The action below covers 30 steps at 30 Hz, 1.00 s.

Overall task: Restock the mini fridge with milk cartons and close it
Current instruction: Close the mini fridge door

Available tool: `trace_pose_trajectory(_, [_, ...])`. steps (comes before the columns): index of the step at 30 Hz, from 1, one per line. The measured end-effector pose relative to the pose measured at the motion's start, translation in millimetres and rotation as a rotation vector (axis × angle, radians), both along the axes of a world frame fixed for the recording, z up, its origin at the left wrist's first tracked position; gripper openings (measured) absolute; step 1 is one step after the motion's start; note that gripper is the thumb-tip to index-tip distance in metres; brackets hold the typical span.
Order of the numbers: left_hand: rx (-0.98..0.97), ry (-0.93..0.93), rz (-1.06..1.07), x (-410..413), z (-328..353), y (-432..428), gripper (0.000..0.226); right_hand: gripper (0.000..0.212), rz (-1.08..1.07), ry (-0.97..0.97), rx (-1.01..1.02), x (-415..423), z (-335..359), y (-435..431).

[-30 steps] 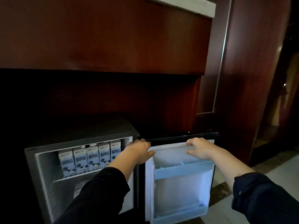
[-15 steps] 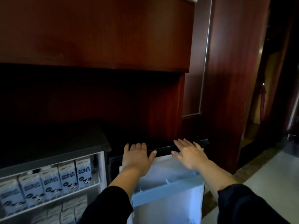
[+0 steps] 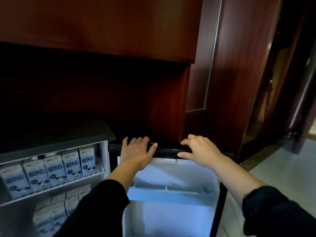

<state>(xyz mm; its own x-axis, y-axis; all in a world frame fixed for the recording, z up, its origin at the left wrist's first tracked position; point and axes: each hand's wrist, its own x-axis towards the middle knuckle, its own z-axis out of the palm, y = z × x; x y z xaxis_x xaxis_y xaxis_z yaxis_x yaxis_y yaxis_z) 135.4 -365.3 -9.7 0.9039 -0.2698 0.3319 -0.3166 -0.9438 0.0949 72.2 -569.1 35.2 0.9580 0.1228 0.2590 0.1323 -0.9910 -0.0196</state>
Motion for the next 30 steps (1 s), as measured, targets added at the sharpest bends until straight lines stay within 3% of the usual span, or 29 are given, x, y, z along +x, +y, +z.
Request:
trace_pose_trajectory(11, [-0.167, 0.169, -0.075, -51.9, -0.1, 49.3, 0.054, 0.062, 0.239, 0.298, 0.124, -65.1, 17.7, 62.2])
trace_pose_trajectory(20, [-0.149, 0.368, 0.054, -92.4, 10.5, 128.5, 0.061, 0.058, 0.367, 0.286, 0.186, -90.1, 6.9, 143.0])
trace_pose_trajectory(24, [-0.273, 0.548, 0.104, -111.3, 20.1, 174.5, 0.062, 0.048, 0.418, 0.279, 0.15, -86.5, 1.5, 186.0])
trace_pose_trajectory(30, [-0.246, 0.573, 0.208, -137.4, 31.9, 235.5, 0.065, 0.047, 0.469, 0.259, 0.108, -72.7, -7.6, 242.9])
